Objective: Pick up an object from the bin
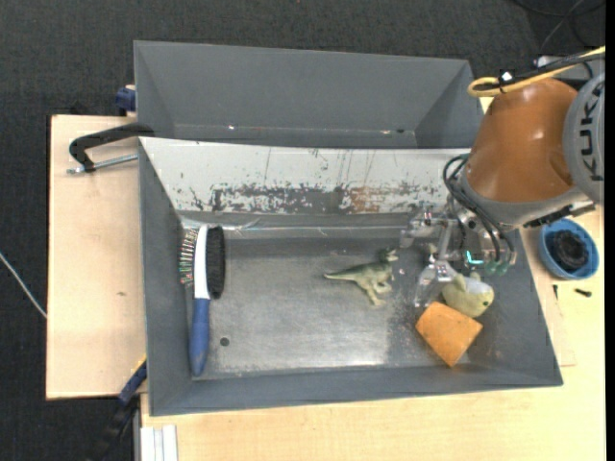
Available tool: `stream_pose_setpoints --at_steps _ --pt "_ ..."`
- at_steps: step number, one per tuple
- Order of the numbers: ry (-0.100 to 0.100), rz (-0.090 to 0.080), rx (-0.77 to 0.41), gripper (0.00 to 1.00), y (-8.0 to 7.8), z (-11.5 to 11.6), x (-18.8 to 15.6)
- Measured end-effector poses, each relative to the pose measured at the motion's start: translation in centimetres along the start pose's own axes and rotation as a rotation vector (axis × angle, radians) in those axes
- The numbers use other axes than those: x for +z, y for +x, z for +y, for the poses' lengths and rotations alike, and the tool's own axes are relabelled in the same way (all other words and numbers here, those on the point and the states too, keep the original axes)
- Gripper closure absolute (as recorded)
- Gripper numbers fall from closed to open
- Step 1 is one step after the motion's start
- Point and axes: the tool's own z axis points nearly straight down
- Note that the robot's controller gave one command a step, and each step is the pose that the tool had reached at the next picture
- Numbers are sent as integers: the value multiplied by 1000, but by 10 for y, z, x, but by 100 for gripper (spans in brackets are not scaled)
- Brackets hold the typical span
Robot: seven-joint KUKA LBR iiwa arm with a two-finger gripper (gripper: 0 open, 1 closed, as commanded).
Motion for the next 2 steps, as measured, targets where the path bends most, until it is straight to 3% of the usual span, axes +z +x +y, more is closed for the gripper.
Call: stream_pose_setpoints --at_steps 1,2 --pt "1 -10 -265 0 -28 22 88" --pt "1 -12 -265 100 -28 22 86"
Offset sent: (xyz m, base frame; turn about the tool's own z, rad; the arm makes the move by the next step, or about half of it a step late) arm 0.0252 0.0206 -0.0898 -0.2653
